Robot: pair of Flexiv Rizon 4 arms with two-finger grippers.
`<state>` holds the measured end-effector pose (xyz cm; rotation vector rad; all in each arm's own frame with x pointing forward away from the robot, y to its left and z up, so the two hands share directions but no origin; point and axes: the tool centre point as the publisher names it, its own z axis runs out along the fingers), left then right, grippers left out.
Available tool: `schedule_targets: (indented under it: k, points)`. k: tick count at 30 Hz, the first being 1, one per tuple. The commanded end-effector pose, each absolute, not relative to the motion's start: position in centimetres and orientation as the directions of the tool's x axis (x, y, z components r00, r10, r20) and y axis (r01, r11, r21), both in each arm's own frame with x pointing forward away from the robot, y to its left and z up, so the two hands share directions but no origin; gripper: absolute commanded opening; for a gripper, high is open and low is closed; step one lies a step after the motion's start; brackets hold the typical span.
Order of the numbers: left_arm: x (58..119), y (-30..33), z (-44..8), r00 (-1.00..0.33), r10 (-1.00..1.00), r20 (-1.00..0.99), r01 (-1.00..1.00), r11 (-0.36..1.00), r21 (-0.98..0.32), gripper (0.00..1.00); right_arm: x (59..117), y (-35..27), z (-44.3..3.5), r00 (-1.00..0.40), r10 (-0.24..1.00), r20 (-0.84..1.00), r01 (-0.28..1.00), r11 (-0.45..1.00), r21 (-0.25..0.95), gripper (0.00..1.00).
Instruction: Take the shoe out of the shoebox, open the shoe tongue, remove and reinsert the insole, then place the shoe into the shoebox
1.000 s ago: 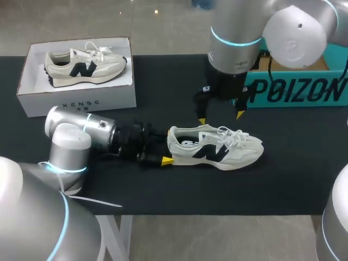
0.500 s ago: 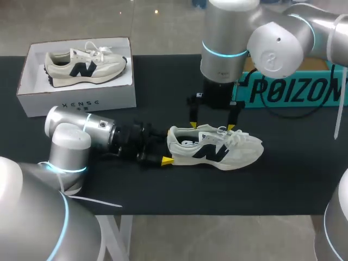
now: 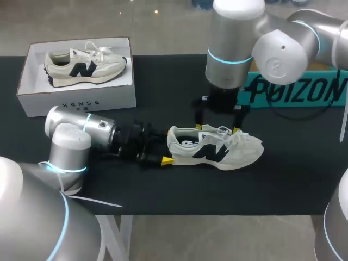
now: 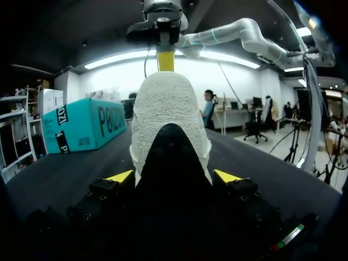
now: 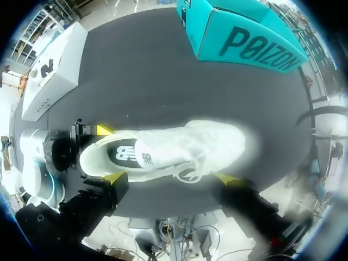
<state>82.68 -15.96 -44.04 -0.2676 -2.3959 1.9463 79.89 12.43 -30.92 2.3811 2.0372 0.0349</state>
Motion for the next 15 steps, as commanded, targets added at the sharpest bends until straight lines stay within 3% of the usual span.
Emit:
schedule_targets:
  k: [1, 15]
  points:
    - [82.9, -16.2, -44.7, -0.984, 0.159, -0.076, 0.107, 0.195, -0.975, 0.00, 80.0, 14.5, -31.6, 0.184, 0.976, -0.117, 0.983, -0.182, 0.029, 1.00]
    - [82.9, -16.2, -44.7, -0.984, 0.159, -0.076, 0.107, 0.195, -0.975, 0.00, 80.8, 14.9, -34.0, 0.201, 0.939, -0.278, 0.979, -0.183, 0.092, 1.00]
